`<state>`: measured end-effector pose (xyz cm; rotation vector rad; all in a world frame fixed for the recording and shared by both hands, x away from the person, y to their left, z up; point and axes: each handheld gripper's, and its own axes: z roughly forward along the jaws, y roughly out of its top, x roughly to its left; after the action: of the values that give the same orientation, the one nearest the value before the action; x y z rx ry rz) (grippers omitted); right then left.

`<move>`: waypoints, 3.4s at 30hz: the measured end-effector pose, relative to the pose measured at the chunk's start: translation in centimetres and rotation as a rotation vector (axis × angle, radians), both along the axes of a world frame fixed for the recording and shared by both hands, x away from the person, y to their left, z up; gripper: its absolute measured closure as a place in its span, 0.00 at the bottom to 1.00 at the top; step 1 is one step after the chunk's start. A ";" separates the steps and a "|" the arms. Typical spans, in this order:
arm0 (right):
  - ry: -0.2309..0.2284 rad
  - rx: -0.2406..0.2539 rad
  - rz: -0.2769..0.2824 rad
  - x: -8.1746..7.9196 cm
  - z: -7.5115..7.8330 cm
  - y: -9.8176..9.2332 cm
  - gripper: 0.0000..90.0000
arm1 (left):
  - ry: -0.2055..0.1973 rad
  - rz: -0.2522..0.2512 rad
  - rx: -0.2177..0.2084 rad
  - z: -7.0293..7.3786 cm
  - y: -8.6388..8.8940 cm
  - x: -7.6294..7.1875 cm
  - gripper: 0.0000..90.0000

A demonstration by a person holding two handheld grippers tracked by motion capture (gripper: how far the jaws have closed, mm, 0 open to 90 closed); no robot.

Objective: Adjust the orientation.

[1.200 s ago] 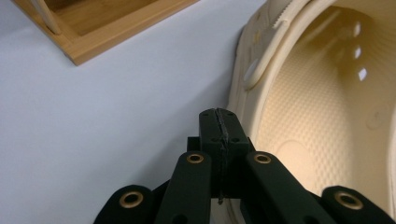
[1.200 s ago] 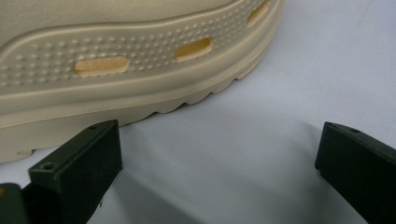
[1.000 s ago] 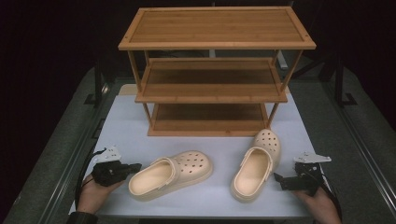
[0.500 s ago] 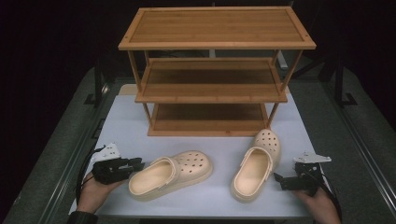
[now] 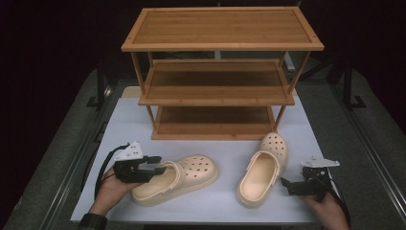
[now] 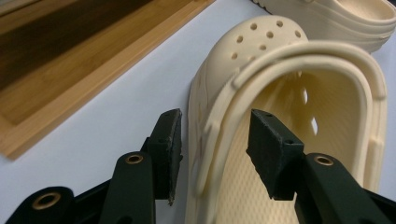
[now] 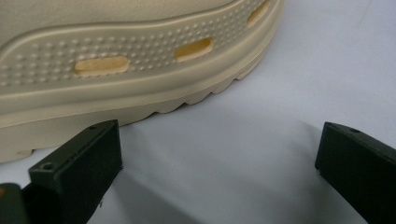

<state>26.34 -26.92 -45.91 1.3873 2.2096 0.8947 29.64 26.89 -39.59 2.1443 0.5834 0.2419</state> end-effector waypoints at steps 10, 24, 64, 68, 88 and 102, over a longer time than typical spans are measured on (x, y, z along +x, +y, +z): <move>0.000 -0.001 0.002 0.0 0.0 0.0 0.00 | 0.016 -0.041 0.003 -0.4 -1.5 0.8 0.68; 0.003 -0.001 0.000 0.0 0.0 0.0 0.00 | -0.022 -0.018 0.045 0.0 -1.7 0.5 0.83; 0.003 0.001 0.001 0.0 0.0 0.0 0.00 | -0.014 0.287 -0.001 0.2 5.1 0.5 0.55; 0.004 0.001 0.000 0.1 0.0 0.0 0.00 | -0.018 0.297 -0.014 0.4 6.1 0.0 0.39; 0.006 0.003 -0.001 0.0 0.1 0.0 0.00 | 0.055 0.551 0.032 -1.8 12.8 1.0 0.00; 0.002 0.010 -0.012 0.0 0.2 -0.3 0.05 | 0.085 0.528 0.166 -5.4 11.7 2.4 0.00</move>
<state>26.38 -27.19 -45.73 1.4058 2.1989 0.9010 32.00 38.62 -45.04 2.1282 1.2139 0.5025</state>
